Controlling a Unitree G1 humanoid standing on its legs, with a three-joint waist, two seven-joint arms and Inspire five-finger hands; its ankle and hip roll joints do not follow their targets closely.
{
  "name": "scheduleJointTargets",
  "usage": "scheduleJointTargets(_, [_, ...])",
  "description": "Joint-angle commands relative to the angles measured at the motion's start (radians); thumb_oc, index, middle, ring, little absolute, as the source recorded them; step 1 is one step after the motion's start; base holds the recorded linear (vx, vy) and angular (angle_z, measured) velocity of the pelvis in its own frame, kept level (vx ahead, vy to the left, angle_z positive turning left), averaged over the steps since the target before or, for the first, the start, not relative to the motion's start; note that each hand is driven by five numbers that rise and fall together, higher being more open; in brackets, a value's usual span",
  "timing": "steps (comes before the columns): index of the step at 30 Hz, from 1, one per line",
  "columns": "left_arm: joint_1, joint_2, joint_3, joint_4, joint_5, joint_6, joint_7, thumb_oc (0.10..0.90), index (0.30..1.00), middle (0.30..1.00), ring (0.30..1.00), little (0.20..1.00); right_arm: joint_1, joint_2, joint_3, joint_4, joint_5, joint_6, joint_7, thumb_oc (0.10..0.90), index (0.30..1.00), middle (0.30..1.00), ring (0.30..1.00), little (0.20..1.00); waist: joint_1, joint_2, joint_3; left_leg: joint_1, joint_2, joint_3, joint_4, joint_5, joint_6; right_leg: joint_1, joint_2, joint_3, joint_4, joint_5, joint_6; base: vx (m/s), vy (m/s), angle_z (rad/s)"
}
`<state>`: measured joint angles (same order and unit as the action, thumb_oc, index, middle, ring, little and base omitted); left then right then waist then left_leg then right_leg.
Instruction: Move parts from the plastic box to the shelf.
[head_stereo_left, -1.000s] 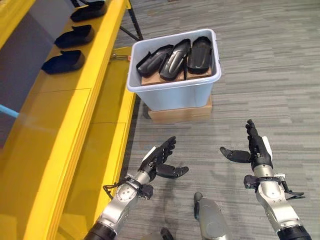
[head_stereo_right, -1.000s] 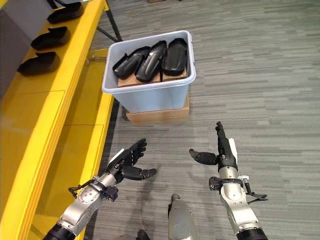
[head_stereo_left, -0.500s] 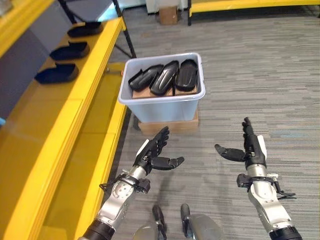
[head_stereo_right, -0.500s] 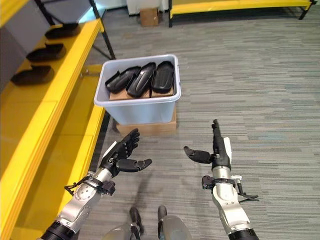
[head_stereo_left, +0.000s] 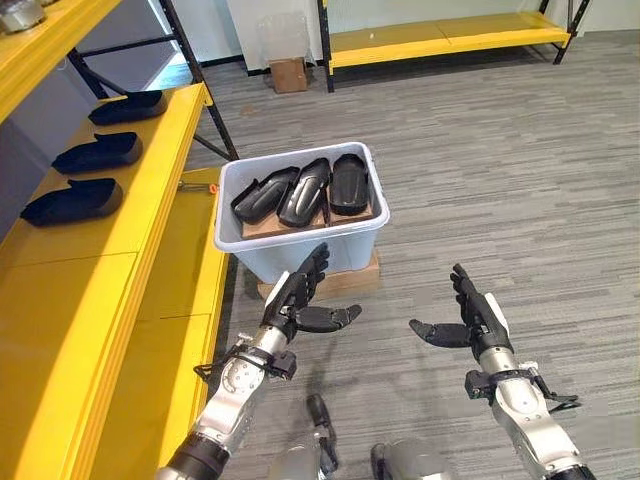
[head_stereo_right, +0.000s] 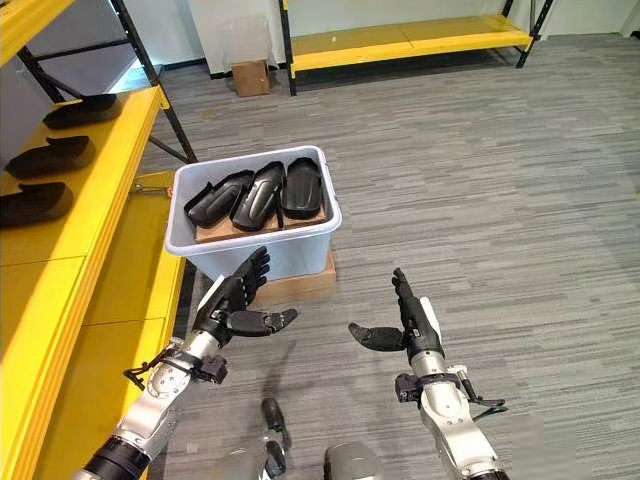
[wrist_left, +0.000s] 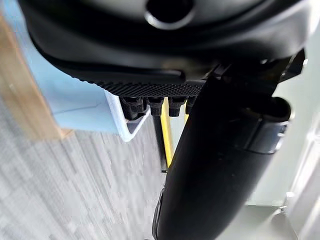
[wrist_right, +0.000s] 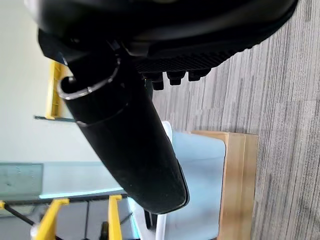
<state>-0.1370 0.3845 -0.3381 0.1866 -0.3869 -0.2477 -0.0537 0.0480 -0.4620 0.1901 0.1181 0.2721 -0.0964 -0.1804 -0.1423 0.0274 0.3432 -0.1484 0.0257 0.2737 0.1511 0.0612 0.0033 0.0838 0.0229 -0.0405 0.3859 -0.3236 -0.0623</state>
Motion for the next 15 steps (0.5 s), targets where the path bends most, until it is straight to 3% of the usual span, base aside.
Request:
scheduleJointTargets(1, [-0.035, 0.012, 0.068, -0.12, -0.002, -0.086, -0.023, 0.9, 1.0, 1.0, 1.0, 1.0, -0.133, 0.01, -0.011, -0.082, 0.019, -0.113, 0.007, 0.9, 1.0, 1.0, 1.0, 1.0, 0.045, 0.005, -0.098, -0.033, -0.02, -0.01, -0.007, -0.104, 0.033, 0.036, -0.023, -0.032, 0.056, -0.004, 0.029, 0.23, -0.018, 0.16])
scheduleJointTargets(2, [-0.031, 0.013, 0.07, -0.125, -0.001, -0.08, -0.03, 0.9, 1.0, 1.0, 1.0, 1.0, -0.136, 0.017, -0.005, -0.081, 0.019, -0.115, 0.002, 0.9, 1.0, 1.0, 1.0, 1.0, 0.052, -0.001, -0.106, -0.034, -0.031, -0.012, -0.011, -0.108, 0.042, 0.038, -0.028, -0.034, 0.089, 0.027, 0.048, 0.39, -0.007, 0.13])
scheduleJointTargets(3, [-0.018, 0.024, 0.074, -0.137, 0.01, -0.051, -0.077, 0.9, 1.0, 1.0, 1.0, 1.0, -0.143, 0.045, 0.01, -0.08, 0.004, -0.108, -0.02, 0.9, 1.0, 1.0, 1.0, 1.0, 0.078, -0.038, -0.138, -0.029, -0.097, -0.025, -0.021, -0.154, 0.084, 0.041, -0.059, -0.022, 0.28, 0.184, 0.157, 0.3, 0.012, 0.19])
scheduleJointTargets(6, [-0.01, 0.032, 0.064, -0.148, 0.039, -0.051, -0.099, 0.9, 1.0, 1.0, 1.0, 1.0, -0.165, 0.065, 0.032, -0.058, -0.008, -0.112, -0.062, 0.9, 1.0, 1.0, 1.0, 1.0, 0.085, -0.03, -0.133, -0.001, -0.109, -0.039, -0.045, -0.159, 0.102, -0.056, -0.068, -0.024, 0.474, 0.251, 0.19, 0.21, 0.029, 0.28])
scheduleJointTargets(8, [-0.003, 0.041, 0.05, -0.156, 0.025, -0.063, -0.08, 0.9, 1.0, 1.0, 1.0, 1.0, -0.188, 0.076, 0.042, -0.039, -0.027, -0.128, -0.074, 0.9, 1.0, 1.0, 1.0, 1.0, 0.085, 0.002, -0.116, 0.022, -0.085, -0.031, -0.069, -0.138, 0.104, -0.16, -0.091, -0.063, 0.501, 0.235, 0.155, 0.07, 0.005, 0.08])
scheduleJointTargets(11, [-0.014, 0.052, 0.05, -0.165, -0.009, -0.049, -0.051, 0.9, 1.0, 1.0, 1.0, 1.0, -0.211, 0.071, 0.039, -0.035, -0.036, -0.126, -0.072, 0.9, 1.0, 1.0, 1.0, 1.0, 0.069, 0.031, -0.087, 0.073, -0.061, -0.047, -0.099, -0.122, 0.083, -0.233, -0.107, -0.107, 0.339, 0.155, 0.116, 0.11, -0.07, -0.07])
scheduleJointTargets(12, [-0.026, 0.053, 0.052, -0.165, -0.026, -0.031, -0.047, 0.9, 1.0, 1.0, 1.0, 1.0, -0.211, 0.056, 0.028, -0.041, -0.012, -0.119, -0.054, 0.9, 1.0, 1.0, 1.0, 1.0, 0.057, 0.038, -0.073, 0.111, -0.052, -0.061, -0.118, -0.124, 0.075, -0.252, -0.12, -0.126, 0.189, 0.16, 0.111, 0.22, -0.23, -0.17])
scheduleJointTargets(13, [-0.035, 0.053, 0.057, -0.166, -0.044, -0.003, -0.046, 0.9, 1.0, 1.0, 1.0, 1.0, -0.212, 0.042, 0.021, -0.051, 0.047, -0.113, 0.0, 0.9, 1.0, 1.0, 1.0, 1.0, 0.041, 0.036, -0.054, 0.16, -0.046, -0.07, -0.141, -0.138, 0.073, -0.303, -0.146, -0.133, 0.029, 0.242, 0.122, 0.23, -0.288, -0.2])
scheduleJointTargets(15, [-0.037, 0.049, 0.056, -0.169, -0.048, 0.014, -0.044, 0.9, 1.0, 1.0, 1.0, 1.0, -0.213, 0.044, 0.016, -0.062, 0.084, -0.098, 0.029, 0.9, 1.0, 1.0, 1.0, 1.0, 0.029, 0.03, -0.042, 0.198, -0.042, -0.075, -0.158, -0.155, 0.067, -0.358, -0.174, -0.129, -0.1, 0.339, 0.144, 0.16, -0.237, -0.09])
